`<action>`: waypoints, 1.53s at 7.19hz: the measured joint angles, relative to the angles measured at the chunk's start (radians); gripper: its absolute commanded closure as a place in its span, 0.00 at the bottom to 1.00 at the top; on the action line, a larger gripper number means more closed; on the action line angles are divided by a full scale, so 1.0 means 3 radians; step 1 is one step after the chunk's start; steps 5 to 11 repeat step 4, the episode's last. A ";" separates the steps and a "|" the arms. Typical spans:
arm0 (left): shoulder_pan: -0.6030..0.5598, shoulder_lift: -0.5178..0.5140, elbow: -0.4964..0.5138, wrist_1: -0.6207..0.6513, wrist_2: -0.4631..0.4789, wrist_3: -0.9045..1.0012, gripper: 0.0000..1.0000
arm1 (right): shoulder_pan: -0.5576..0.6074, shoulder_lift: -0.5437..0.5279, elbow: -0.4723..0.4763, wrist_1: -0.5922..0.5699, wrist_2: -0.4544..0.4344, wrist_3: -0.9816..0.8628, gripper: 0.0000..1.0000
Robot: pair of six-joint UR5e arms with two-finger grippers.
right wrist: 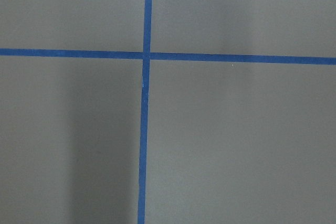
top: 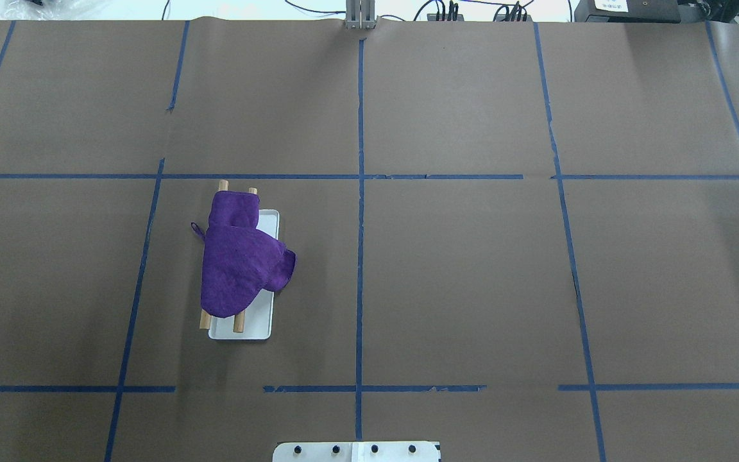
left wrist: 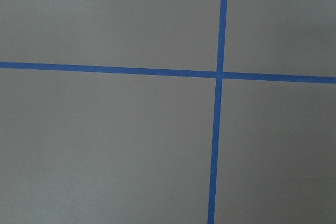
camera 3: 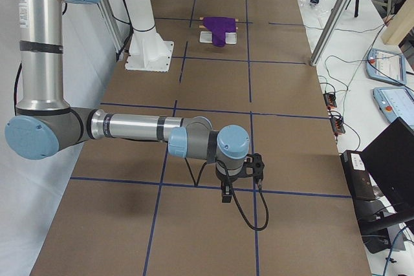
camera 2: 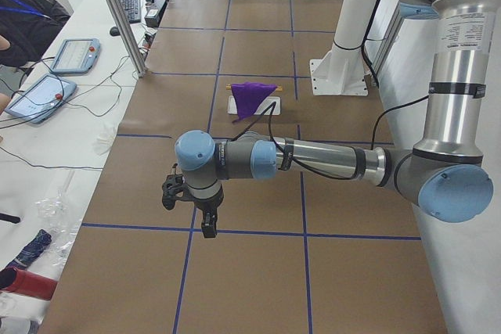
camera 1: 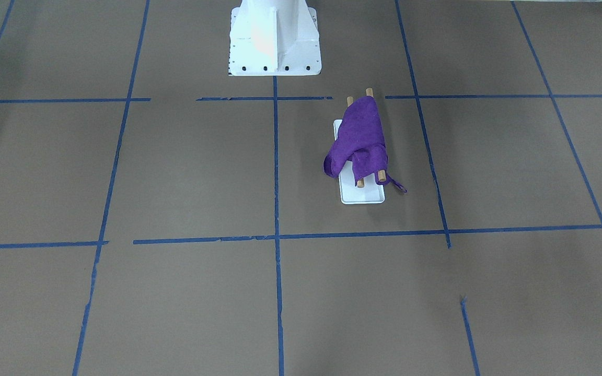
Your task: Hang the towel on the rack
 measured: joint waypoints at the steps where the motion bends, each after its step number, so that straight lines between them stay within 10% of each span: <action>1: 0.0000 0.0000 0.0000 -0.0002 0.0000 0.0002 0.00 | 0.0000 -0.0001 -0.0002 -0.0001 0.0008 0.0000 0.00; 11: -0.0001 -0.0001 -0.0003 -0.0005 0.0000 0.0015 0.00 | 0.0000 -0.0002 -0.0005 -0.0005 0.0027 0.0005 0.00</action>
